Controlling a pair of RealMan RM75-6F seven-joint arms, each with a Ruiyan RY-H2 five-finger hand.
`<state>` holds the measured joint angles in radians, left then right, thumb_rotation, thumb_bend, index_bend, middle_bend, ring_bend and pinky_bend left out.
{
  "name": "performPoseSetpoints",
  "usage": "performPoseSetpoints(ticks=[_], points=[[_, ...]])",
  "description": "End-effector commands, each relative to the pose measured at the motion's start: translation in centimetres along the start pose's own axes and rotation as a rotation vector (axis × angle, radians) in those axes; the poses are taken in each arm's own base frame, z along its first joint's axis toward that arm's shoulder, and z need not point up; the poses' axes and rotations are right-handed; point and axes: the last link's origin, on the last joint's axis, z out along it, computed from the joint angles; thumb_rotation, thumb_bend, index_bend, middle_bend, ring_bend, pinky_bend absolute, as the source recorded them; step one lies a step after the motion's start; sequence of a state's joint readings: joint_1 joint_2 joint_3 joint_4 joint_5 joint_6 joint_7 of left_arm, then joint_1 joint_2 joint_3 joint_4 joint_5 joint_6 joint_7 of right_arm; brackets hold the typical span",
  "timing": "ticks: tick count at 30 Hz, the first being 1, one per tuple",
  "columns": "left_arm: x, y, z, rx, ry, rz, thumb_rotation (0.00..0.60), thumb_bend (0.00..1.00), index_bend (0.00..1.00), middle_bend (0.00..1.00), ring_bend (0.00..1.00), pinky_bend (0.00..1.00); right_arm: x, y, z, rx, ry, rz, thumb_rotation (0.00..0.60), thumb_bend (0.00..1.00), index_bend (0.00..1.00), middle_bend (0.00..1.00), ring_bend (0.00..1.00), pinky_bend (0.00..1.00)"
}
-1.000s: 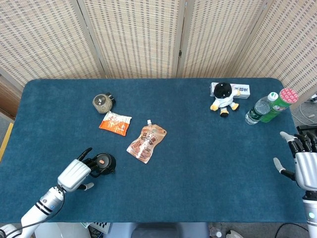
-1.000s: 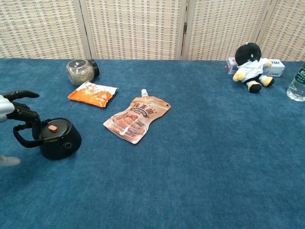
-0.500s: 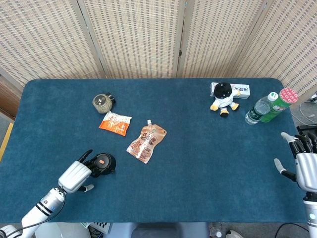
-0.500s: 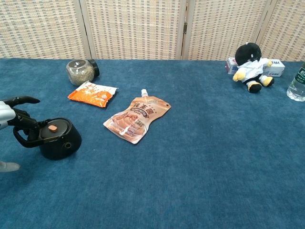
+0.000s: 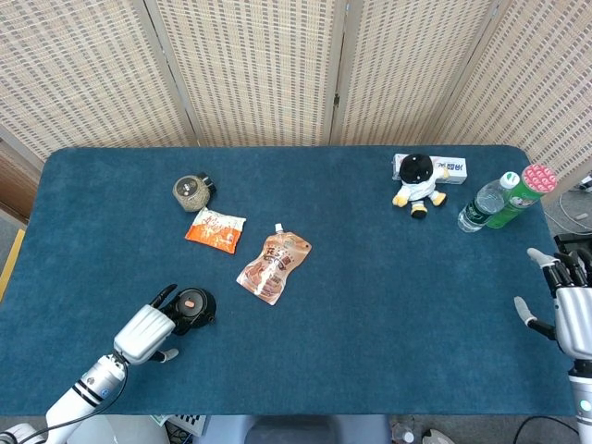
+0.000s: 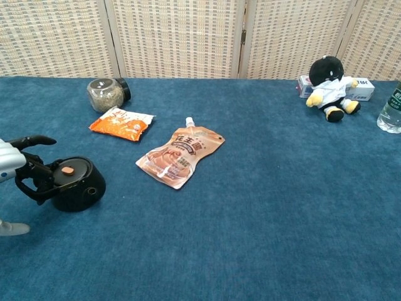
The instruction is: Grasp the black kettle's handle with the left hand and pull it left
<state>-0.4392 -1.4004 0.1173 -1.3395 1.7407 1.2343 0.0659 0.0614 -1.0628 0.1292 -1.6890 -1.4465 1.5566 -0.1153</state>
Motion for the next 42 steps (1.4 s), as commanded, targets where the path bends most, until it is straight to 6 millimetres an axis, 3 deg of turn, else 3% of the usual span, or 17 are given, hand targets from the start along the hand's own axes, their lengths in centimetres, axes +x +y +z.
performPoseSetpoints(ticks=[1, 14, 33, 42], points=[[-0.2, 0.1, 0.0, 0.003, -0.006, -0.003, 0.600, 0.14, 0.56, 0.56, 0.45, 0.00, 0.0, 0.1, 0.0, -0.002, -0.001, 0.001, 0.600, 0.30, 0.18, 0.28, 0.17, 0.06], [-0.5, 0.7, -0.1, 0.011, -0.041, -0.024, 0.600, 0.14, 0.59, 0.61, 0.48, 0.00, -0.2, 0.3, -0.1, -0.010, -0.001, 0.007, 0.600, 0.30, 0.18, 0.28, 0.17, 0.06], [1.6, 1.6, 1.4, 0.079, 0.048, -0.238, 0.600, 0.11, 0.91, 0.97, 0.77, 0.00, -0.1, 0.9, -0.1, -0.023, 0.017, 0.021, 0.600, 0.30, 0.18, 0.28, 0.17, 0.06], [2.4, 1.9, 2.1, 0.125, 0.090, -0.312, 0.600, 0.07, 0.98, 1.00, 0.83, 0.00, -0.3, 1.2, 0.0, -0.032, 0.013, 0.025, 0.600, 0.30, 0.18, 0.28, 0.17, 0.06]])
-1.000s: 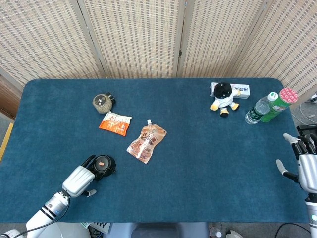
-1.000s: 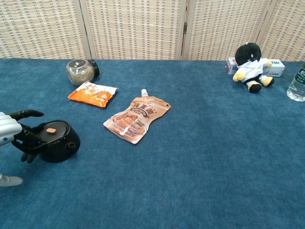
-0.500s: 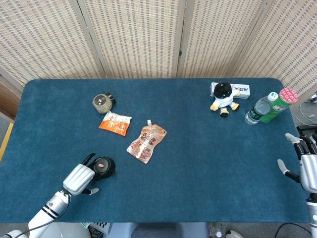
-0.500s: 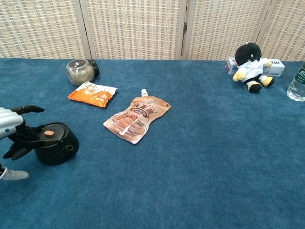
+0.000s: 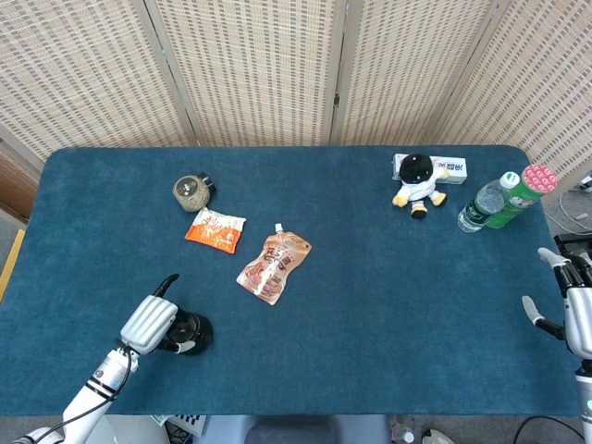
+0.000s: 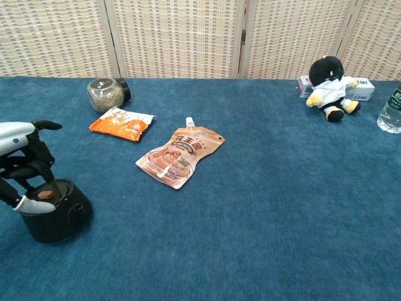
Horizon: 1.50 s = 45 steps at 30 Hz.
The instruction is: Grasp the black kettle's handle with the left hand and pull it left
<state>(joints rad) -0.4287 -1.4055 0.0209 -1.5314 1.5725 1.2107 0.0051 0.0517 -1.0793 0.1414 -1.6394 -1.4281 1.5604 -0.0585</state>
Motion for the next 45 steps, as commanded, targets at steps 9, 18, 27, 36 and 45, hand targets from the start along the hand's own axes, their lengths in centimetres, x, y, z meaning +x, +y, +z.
performPoseSetpoints(ticks=[9, 18, 27, 36, 45], points=[[1.3, -0.1, -0.1, 0.073, 0.073, -0.077, 0.403, 0.07, 1.00, 1.00, 0.86, 0.00, -0.4, 0.3, 0.3, -0.008, -0.008, 0.001, 0.600, 0.30, 0.18, 0.28, 0.17, 0.06], [2.1, -0.8, -0.6, 0.120, 0.092, -0.096, 0.248, 0.07, 1.00, 1.00, 0.87, 0.00, -0.6, 0.3, 0.6, -0.002, -0.014, 0.002, 0.600, 0.30, 0.18, 0.28, 0.17, 0.06], [2.6, -1.0, -0.4, 0.182, 0.171, -0.135, 0.088, 0.29, 1.00, 1.00, 0.92, 0.01, -0.7, 0.3, 0.8, -0.002, -0.017, 0.000, 0.600, 0.30, 0.18, 0.28, 0.17, 0.06], [2.9, -1.4, -0.4, 0.173, 0.216, -0.117, 0.161, 0.35, 1.00, 1.00, 0.92, 0.07, -0.8, 0.6, 0.7, -0.013, -0.021, -0.001, 0.600, 0.30, 0.18, 0.28, 0.17, 0.06], [3.1, -1.4, -0.4, 0.155, 0.223, -0.072, 0.293, 0.38, 1.00, 1.00, 0.91, 0.09, -0.9, 0.8, 0.6, -0.020, -0.026, 0.000, 0.600, 0.30, 0.18, 0.28, 0.17, 0.06]])
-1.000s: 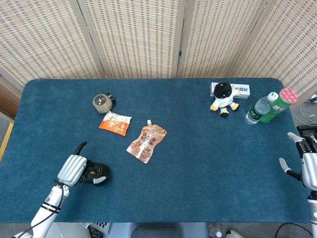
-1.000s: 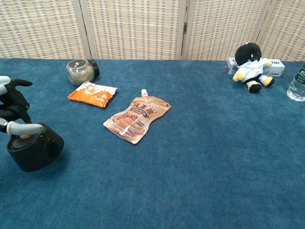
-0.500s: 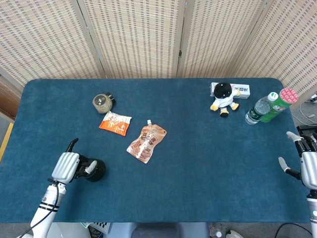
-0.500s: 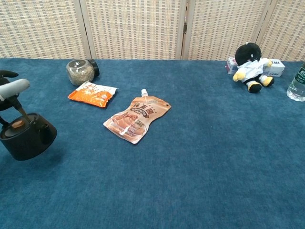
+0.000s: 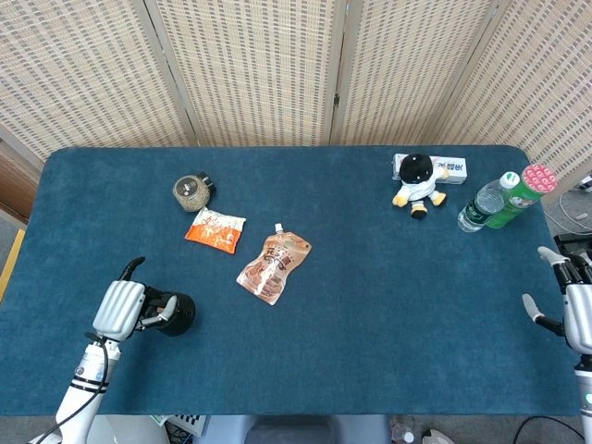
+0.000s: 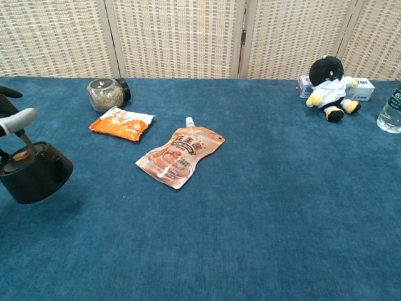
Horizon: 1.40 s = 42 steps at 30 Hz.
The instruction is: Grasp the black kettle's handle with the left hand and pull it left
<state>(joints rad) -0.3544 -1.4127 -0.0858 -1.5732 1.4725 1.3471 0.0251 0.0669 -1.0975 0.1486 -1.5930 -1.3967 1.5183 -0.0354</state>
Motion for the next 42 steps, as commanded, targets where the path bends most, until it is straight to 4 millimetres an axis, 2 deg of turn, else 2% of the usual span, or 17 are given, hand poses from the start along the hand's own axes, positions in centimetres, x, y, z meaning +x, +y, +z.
performPoseSetpoints(ticks=[1, 2, 10, 20, 24, 35, 42], points=[[0.01, -0.07, 0.01, -0.003, -0.002, 0.013, 0.314, 0.38, 1.00, 1.00, 0.91, 0.09, -0.04, 0.02, 0.01, -0.001, -0.001, 0.000, 0.600, 0.30, 0.18, 0.28, 0.17, 0.06], [0.01, -0.06, 0.02, -0.004, -0.001, 0.015, 0.331, 0.38, 1.00, 1.00, 0.91, 0.09, -0.05, 0.02, 0.01, -0.002, -0.001, 0.001, 0.600, 0.30, 0.18, 0.28, 0.17, 0.06], [-0.04, -0.15, 0.02, -0.017, 0.006, 0.039, 0.352, 0.38, 1.00, 1.00, 0.90, 0.09, -0.13, 0.07, -0.01, -0.006, -0.004, 0.001, 0.600, 0.30, 0.18, 0.28, 0.16, 0.06], [-0.02, -0.41, 0.05, -0.033, 0.003, 0.071, 0.411, 0.40, 1.00, 1.00, 0.90, 0.19, -0.18, 0.09, -0.06, -0.010, -0.010, -0.001, 0.600, 0.30, 0.18, 0.28, 0.16, 0.06], [0.00, -0.42, 0.06, -0.041, 0.004, 0.076, 0.495, 0.41, 1.00, 1.00, 0.90, 0.23, -0.20, 0.08, -0.05, -0.010, -0.013, 0.000, 0.600, 0.30, 0.18, 0.28, 0.16, 0.06], [-0.02, -0.60, 0.07, -0.048, 0.012, 0.092, 0.526, 0.41, 1.00, 1.00, 0.89, 0.27, -0.19, 0.16, -0.11, -0.015, -0.010, -0.001, 0.600, 0.30, 0.18, 0.28, 0.16, 0.06], [-0.07, -0.76, 0.07, -0.044, 0.016, 0.103, 0.535, 0.41, 1.00, 1.00, 0.89, 0.36, -0.19, 0.19, -0.12, -0.017, -0.009, 0.000, 0.600, 0.30, 0.18, 0.28, 0.16, 0.06]])
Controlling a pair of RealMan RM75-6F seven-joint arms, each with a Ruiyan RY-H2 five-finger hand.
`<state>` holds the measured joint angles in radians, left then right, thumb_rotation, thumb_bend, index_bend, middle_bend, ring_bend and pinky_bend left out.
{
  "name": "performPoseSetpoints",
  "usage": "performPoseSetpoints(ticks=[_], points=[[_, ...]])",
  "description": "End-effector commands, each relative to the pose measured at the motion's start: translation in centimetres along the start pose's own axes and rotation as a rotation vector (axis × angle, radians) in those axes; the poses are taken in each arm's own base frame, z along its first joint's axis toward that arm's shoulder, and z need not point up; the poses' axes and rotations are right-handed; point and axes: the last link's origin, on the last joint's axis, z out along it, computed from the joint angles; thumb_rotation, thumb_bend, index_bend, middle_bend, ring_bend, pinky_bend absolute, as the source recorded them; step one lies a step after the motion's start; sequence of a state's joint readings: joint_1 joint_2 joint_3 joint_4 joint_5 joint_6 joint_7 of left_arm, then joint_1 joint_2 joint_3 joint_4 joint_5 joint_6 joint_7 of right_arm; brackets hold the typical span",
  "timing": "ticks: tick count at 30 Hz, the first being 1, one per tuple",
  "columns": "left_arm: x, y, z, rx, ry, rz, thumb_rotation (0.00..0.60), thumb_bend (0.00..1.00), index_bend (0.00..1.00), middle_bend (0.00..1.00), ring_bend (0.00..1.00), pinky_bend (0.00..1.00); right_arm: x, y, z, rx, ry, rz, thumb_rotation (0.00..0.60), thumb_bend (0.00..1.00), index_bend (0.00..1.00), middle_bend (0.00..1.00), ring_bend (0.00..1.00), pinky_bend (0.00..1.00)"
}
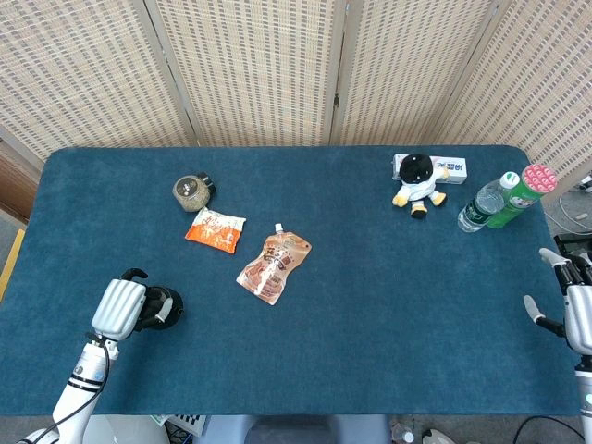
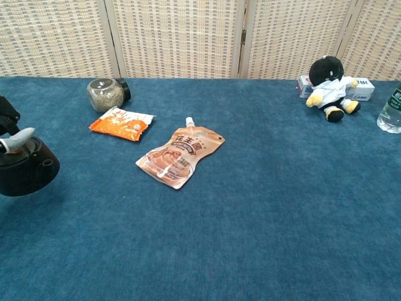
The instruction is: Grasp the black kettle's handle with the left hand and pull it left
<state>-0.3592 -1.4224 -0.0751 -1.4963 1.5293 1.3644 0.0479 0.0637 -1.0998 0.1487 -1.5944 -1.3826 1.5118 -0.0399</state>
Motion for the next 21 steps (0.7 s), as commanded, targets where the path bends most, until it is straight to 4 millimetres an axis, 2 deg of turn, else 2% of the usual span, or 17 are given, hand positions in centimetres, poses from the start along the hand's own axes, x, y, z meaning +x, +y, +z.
performPoseSetpoints(ticks=[1, 4, 21], points=[[0.00, -0.03, 0.01, 0.001, 0.003, 0.002, 0.535, 0.41, 1.00, 1.00, 0.89, 0.38, -0.02, 0.00, -0.01, 0.000, -0.001, 0.000, 0.600, 0.30, 0.18, 0.28, 0.16, 0.06], [-0.04, -0.07, 0.01, 0.001, 0.001, 0.005, 0.534, 0.41, 1.00, 1.00, 0.90, 0.45, -0.05, 0.04, -0.01, -0.002, -0.002, 0.000, 0.600, 0.30, 0.18, 0.28, 0.16, 0.06], [-0.17, -0.18, 0.01, 0.002, -0.001, 0.010, 0.545, 0.41, 1.00, 1.00, 0.90, 0.48, -0.11, -0.08, 0.01, -0.002, -0.006, 0.000, 0.600, 0.30, 0.18, 0.28, 0.16, 0.06]])
